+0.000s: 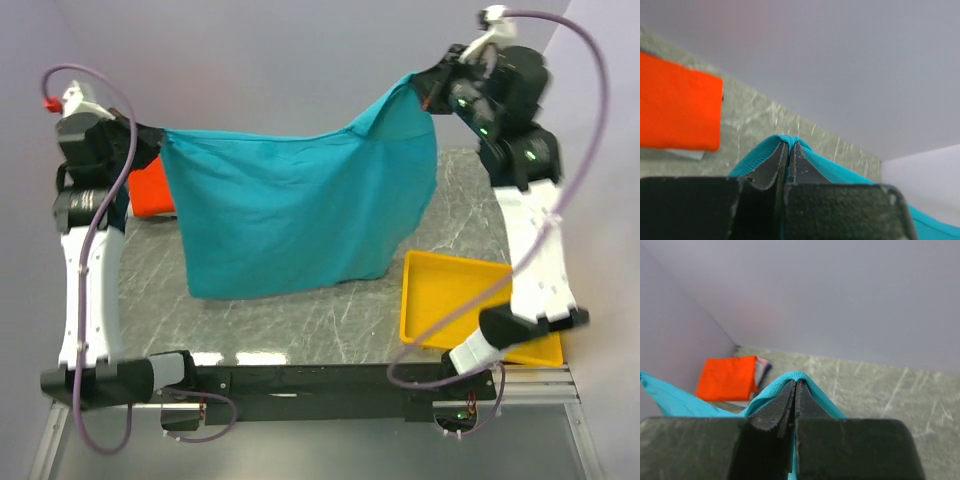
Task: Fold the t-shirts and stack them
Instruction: Flatten the tshirt out
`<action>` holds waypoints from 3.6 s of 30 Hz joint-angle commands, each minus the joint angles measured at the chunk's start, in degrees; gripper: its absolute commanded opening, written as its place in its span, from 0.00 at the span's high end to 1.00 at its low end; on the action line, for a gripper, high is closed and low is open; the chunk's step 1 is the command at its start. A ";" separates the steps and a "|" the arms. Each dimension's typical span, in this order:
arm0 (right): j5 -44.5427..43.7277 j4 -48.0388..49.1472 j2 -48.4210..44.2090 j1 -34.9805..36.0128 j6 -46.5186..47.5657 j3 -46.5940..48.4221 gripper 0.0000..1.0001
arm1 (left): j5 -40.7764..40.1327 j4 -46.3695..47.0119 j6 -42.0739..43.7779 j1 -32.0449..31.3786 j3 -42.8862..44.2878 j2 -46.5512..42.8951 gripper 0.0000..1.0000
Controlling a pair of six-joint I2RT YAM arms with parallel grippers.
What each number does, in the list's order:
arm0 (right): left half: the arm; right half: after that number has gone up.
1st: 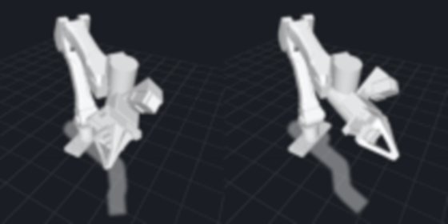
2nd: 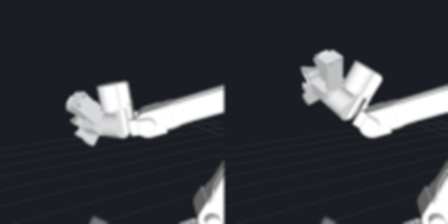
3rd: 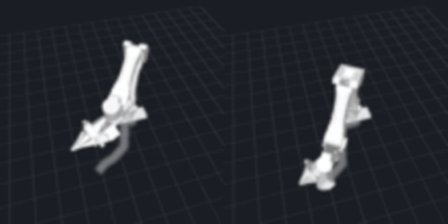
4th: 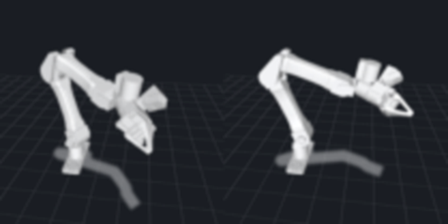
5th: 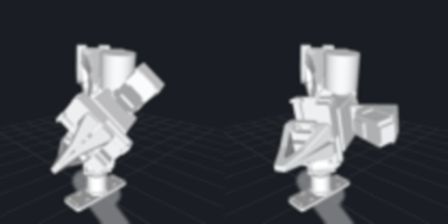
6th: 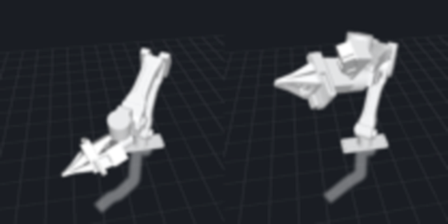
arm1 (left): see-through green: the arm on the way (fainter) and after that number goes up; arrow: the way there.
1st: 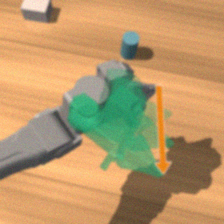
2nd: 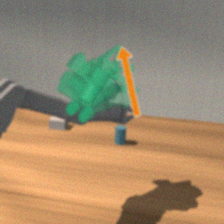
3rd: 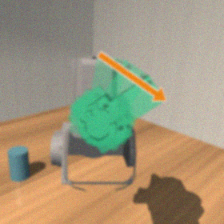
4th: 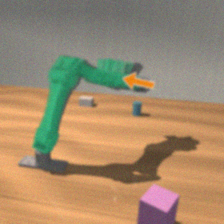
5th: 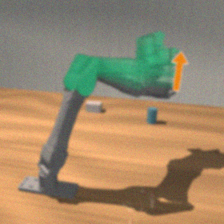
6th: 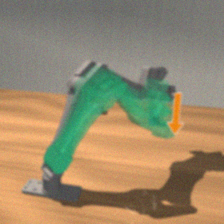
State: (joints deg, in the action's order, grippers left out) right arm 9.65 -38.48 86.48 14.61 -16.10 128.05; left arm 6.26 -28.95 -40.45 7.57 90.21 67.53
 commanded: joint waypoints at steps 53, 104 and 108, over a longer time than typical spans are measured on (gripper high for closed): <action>-2.81 1.51 31.26 -3.53 -4.46 2.74 0.57 | -3.54 9.00 -0.43 -0.19 -30.46 4.35 0.26; -2.53 -6.70 31.73 -2.57 -0.25 -40.25 0.57 | 1.30 12.51 -2.09 -18.74 -35.46 30.82 0.19; -2.80 -6.87 32.96 -2.66 0.45 -39.63 0.67 | 0.77 12.08 -1.31 -18.74 -35.02 31.52 0.19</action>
State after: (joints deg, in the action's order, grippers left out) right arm 7.09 -44.95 118.52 12.01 -16.64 86.98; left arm 9.17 -16.43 -44.10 -11.18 54.78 96.62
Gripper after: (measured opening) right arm 0.366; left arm 0.812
